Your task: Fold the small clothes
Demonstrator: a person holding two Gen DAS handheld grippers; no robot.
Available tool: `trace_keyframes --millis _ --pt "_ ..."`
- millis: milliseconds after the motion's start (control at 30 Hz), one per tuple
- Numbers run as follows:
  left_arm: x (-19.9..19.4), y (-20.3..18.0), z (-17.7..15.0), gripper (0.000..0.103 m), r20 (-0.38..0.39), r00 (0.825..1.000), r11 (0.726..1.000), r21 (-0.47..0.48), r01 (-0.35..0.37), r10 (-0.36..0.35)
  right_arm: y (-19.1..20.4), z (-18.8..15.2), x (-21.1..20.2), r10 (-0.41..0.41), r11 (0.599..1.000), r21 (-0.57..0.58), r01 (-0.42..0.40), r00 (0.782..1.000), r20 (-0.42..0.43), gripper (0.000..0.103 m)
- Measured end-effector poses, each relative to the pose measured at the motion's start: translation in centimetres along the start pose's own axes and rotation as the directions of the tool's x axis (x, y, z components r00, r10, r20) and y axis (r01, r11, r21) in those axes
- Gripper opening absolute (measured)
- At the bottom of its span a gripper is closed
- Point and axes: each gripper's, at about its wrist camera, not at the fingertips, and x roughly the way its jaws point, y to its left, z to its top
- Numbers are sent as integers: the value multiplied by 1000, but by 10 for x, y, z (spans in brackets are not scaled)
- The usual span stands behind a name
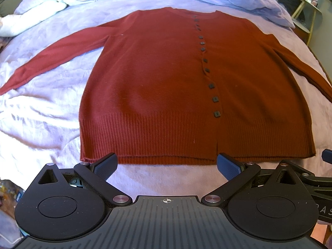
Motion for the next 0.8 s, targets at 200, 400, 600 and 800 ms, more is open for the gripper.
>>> trace_keyframes --millis 200,400,600,800 --pt "2 2 5 103 0 1000 1000 -5 4 -4 0 4 0 -3 1000 -10 3 1000 13 99" --pt "3 3 9 103 0 1000 1000 -9 11 -11 0 6 -1 -5 1000 -20 6 999 36 99" --pt "5 4 11 103 -2 1000 1000 -10 15 -15 4 6 -4 -19 998 -64 25 996 88 99" --pt "6 4 12 103 -1 1000 1000 -12 18 -18 5 7 -3 15 996 -84 -6 995 98 99"
